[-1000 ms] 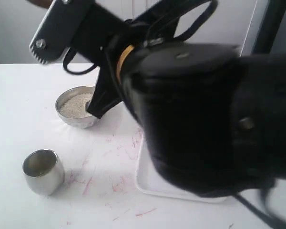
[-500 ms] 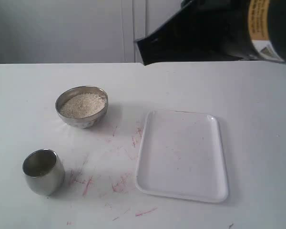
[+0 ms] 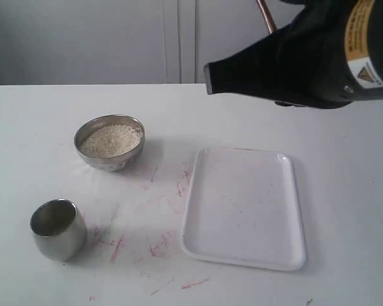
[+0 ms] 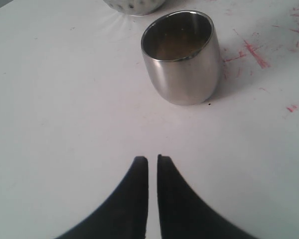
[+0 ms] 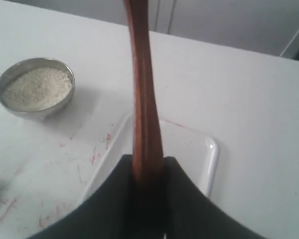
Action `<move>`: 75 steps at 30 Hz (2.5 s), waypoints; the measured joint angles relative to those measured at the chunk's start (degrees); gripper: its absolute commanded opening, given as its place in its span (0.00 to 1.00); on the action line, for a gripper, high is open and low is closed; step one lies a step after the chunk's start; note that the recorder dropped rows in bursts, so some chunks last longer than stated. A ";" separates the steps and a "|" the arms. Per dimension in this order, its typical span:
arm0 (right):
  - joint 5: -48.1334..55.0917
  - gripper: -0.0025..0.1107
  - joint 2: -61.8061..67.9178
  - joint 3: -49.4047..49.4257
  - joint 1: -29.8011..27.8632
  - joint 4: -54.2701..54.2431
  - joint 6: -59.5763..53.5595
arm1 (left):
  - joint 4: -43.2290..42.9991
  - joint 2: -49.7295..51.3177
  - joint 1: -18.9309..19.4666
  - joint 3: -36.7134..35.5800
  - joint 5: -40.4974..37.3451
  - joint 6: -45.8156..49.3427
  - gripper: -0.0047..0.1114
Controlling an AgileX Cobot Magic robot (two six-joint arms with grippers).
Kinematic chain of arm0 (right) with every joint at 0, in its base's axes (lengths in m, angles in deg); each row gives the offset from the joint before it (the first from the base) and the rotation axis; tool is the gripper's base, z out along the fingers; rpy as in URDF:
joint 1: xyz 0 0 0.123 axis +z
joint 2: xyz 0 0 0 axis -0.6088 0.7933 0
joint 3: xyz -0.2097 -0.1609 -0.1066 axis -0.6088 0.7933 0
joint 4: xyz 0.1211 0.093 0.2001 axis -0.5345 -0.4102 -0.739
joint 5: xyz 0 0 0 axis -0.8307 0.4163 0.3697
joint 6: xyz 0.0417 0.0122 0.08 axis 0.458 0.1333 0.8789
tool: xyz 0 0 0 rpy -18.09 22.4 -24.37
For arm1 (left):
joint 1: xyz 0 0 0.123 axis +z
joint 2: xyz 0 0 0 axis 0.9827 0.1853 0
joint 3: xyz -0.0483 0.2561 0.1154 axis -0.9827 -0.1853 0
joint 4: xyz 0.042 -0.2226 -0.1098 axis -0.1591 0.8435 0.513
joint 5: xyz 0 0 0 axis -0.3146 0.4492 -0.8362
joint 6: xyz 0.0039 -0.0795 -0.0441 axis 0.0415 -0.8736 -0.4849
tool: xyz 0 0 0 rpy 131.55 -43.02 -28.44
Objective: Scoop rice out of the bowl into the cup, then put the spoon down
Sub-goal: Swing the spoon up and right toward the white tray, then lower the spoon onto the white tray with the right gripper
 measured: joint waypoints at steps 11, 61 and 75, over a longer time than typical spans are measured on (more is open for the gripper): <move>-1.03 0.02 7.76 0.00 -10.65 -17.05 -12.10 | 0.00 0.00 0.00 0.00 0.00 0.00 0.16; -2.18 0.02 38.05 0.00 -23.16 -36.49 -31.63 | 0.00 0.00 0.00 0.00 0.00 0.00 0.16; -2.05 0.02 38.92 0.00 -23.78 -37.29 -34.09 | 0.00 0.00 0.00 0.00 0.00 0.00 0.16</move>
